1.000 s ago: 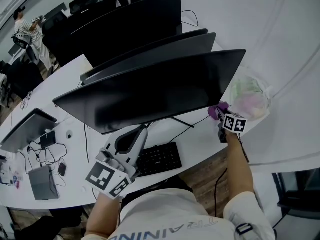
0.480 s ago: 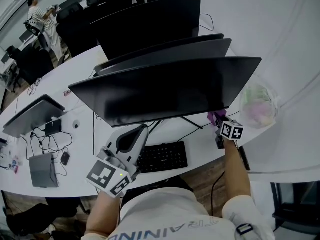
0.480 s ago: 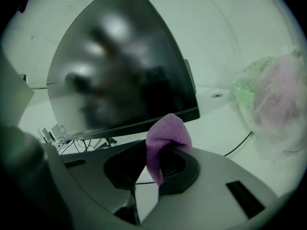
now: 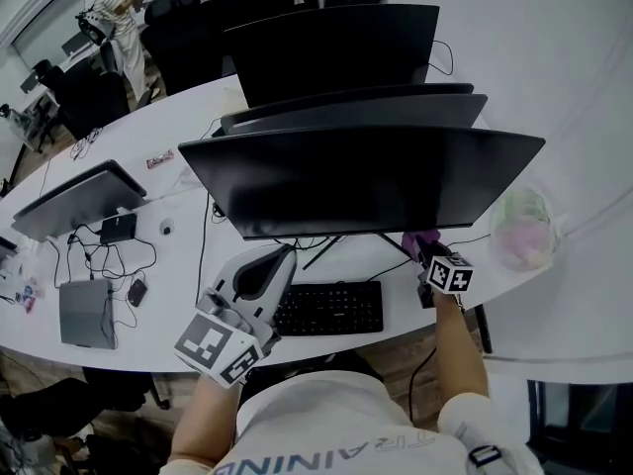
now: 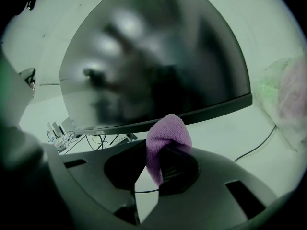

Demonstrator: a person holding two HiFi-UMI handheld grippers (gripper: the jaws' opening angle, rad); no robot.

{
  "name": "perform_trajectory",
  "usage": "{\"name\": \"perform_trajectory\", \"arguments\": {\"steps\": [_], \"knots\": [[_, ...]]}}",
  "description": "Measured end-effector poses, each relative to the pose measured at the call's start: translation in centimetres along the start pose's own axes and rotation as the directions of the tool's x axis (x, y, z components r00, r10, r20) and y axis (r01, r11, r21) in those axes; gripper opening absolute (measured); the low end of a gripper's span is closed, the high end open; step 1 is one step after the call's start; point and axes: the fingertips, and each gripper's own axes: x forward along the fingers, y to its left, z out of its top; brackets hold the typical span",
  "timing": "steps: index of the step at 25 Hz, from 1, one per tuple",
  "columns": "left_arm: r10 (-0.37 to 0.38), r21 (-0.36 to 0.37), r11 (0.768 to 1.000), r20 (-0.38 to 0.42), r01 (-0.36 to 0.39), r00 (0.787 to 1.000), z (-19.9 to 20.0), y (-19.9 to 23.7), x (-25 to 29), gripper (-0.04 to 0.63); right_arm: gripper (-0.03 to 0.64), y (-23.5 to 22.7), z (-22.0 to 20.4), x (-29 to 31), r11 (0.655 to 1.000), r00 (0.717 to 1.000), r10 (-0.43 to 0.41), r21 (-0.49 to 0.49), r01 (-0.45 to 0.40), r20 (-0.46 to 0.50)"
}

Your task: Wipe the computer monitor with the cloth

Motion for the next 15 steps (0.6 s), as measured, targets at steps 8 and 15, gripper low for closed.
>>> {"name": "perform_trajectory", "arguments": {"steps": [8,15], "knots": [[0.056,-0.018,0.998,0.019,-0.055,0.998,0.2,2.1,-3.0,0.009,0.064,5.9,-1.2,2.1,0.995,0.996,0.069,-0.073,-0.073,-0.05],[0.113,-0.037,0.993,0.023,-0.112,0.993,0.1,4.3,-6.3,0.009,0.064,10.6,-2.0,3.8,0.987,0.99,0.107,-0.113,-0.117,-0.09]]}}
